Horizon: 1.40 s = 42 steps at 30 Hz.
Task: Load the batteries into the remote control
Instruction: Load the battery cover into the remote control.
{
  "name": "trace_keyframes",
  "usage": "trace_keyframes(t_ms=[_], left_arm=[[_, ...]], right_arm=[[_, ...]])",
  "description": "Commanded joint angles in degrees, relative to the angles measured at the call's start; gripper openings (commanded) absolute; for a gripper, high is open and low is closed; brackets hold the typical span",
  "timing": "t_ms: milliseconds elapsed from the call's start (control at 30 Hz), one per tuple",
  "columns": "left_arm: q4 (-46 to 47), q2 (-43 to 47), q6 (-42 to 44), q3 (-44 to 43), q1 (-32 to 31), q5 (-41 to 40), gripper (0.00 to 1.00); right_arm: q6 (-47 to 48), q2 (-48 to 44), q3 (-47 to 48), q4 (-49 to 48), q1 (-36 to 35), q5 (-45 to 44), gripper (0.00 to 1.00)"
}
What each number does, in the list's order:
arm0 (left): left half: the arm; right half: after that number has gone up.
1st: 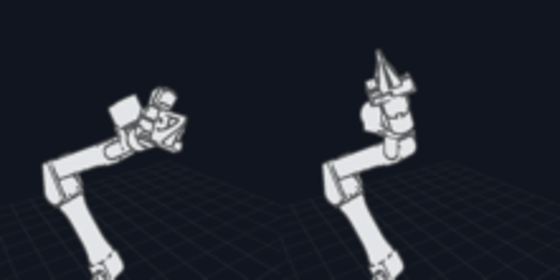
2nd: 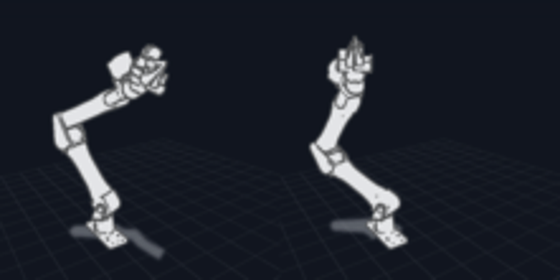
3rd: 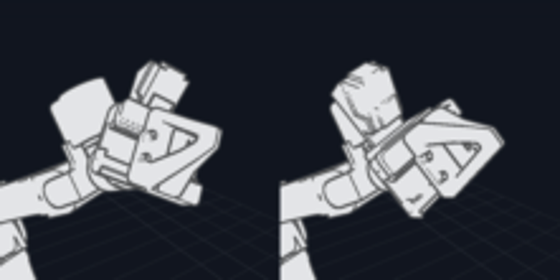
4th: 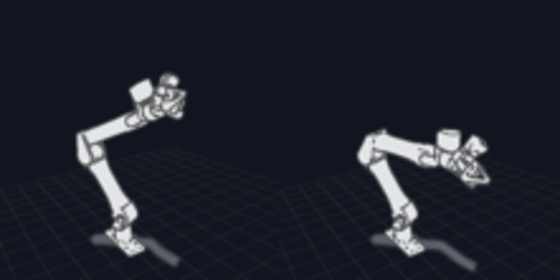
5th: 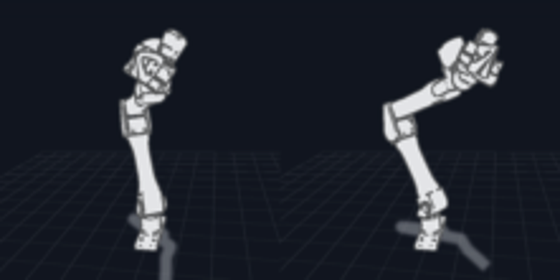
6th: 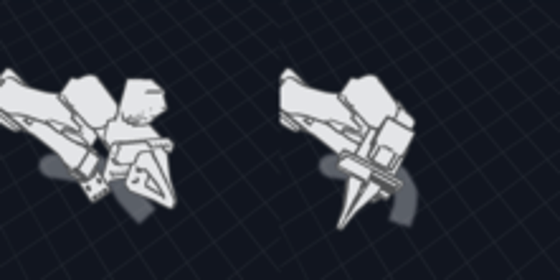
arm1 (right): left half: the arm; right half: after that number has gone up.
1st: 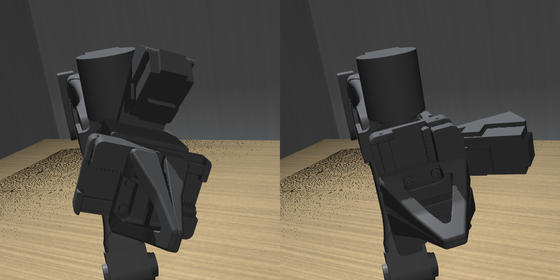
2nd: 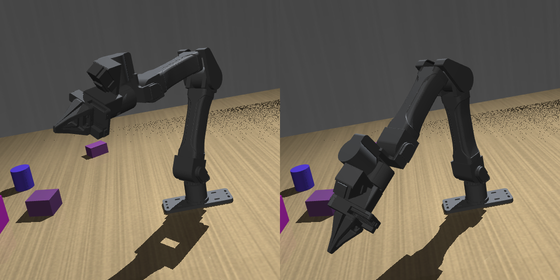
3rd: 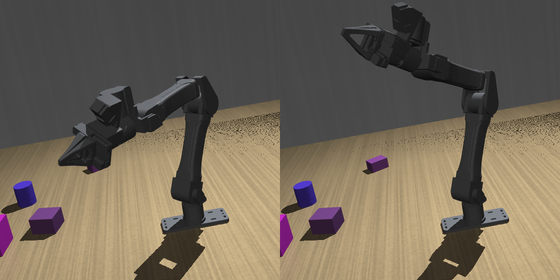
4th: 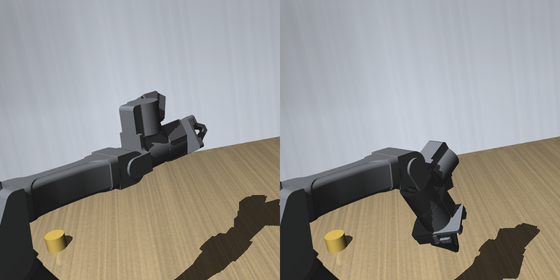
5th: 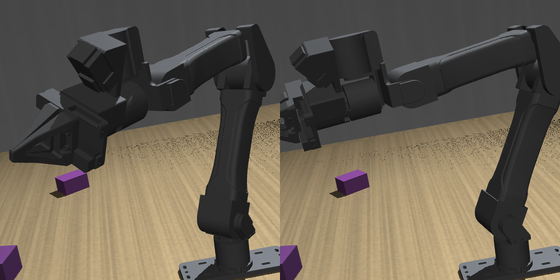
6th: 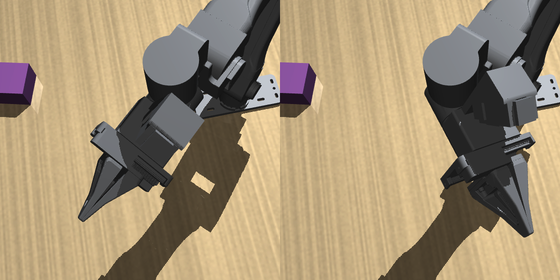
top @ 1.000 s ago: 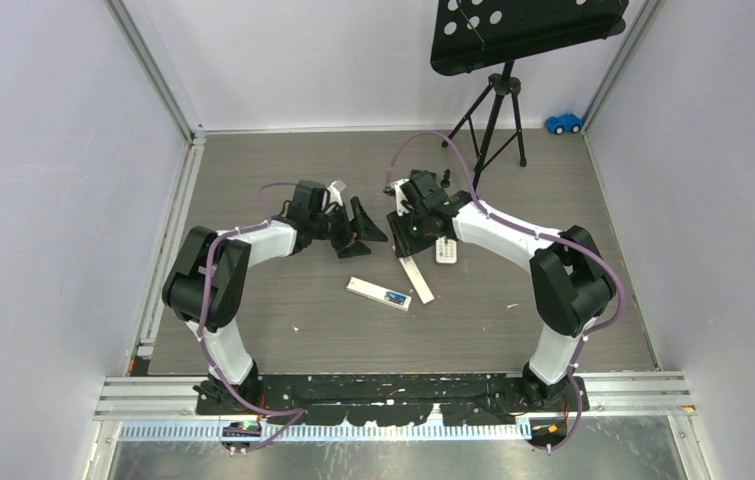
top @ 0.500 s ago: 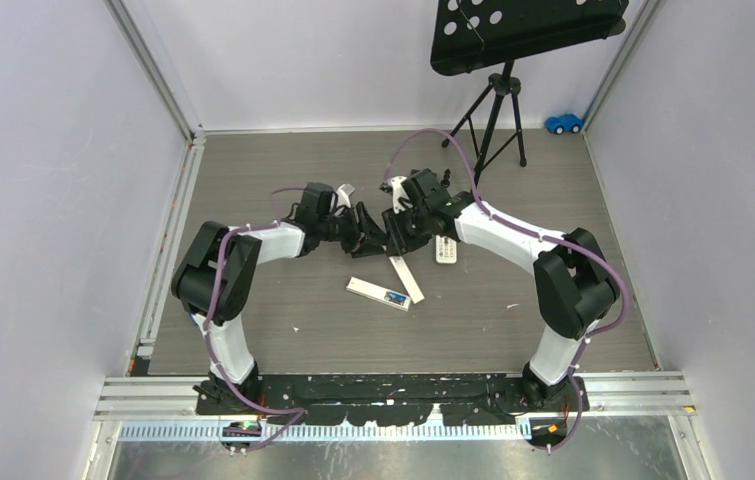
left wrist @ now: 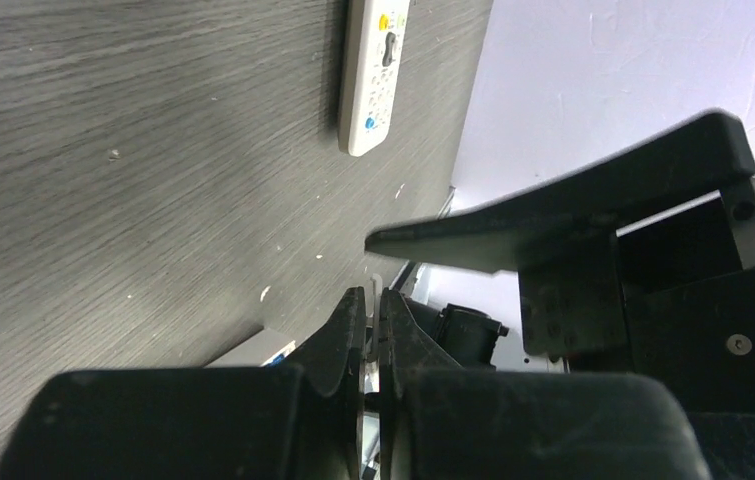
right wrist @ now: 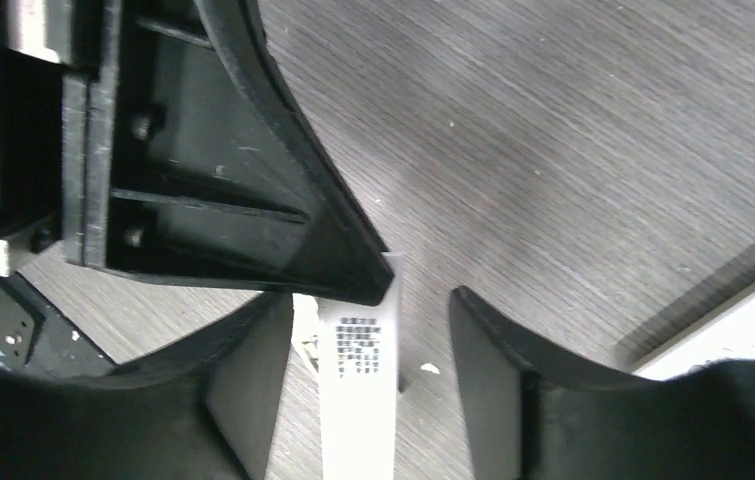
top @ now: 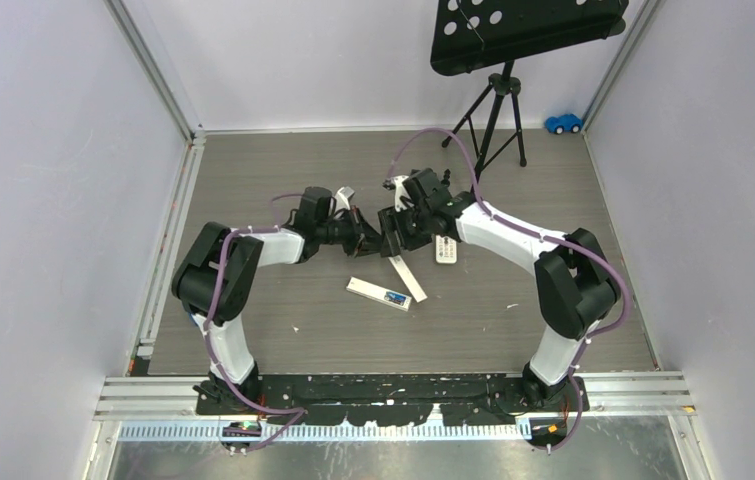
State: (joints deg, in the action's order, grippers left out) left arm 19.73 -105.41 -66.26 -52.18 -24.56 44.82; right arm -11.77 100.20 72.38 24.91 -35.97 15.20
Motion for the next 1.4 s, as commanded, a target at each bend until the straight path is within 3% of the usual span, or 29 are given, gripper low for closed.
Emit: trace_keyframes(t_ms=[0,133,333,600,967,1067,1200,1367], left_arm=[[1.88,2.77,0.42,-0.96,-0.29,2.51,0.00],[2.34,4.28,-0.13,-1.21,0.65,2.20,0.00],[2.80,10.52,-2.33,-0.43,3.53,-0.33,0.00],[5.97,20.37,-9.23,3.83,4.96,-8.75,0.00],[5.38,30.40,-13.58,9.46,4.96,-15.98,0.00],[4.19,32.17,-14.19,10.05,4.96,-17.38,0.00],[4.31,33.13,-15.81,10.34,4.96,-18.08,0.00],[5.07,33.85,-17.26,10.90,4.96,-18.81,0.00]], right_arm=[[-2.47,-4.31,-1.96,-2.93,1.12,-0.69,0.72],[-8.46,-11.16,-6.09,-4.26,2.39,-2.04,0.83],[-31.36,-23.05,-15.45,-7.10,8.13,-6.57,0.88],[-64.88,-36.40,-36.30,-36.75,8.72,-3.47,0.86],[-71.98,-41.80,-39.96,-46.93,7.46,-1.12,0.65],[-73.00,-40.97,-39.75,-48.43,6.78,0.41,0.65],[-72.58,-39.72,-39.11,-48.57,5.78,1.41,0.73],[-72.02,-39.10,-38.74,-48.78,5.30,1.50,0.70]])
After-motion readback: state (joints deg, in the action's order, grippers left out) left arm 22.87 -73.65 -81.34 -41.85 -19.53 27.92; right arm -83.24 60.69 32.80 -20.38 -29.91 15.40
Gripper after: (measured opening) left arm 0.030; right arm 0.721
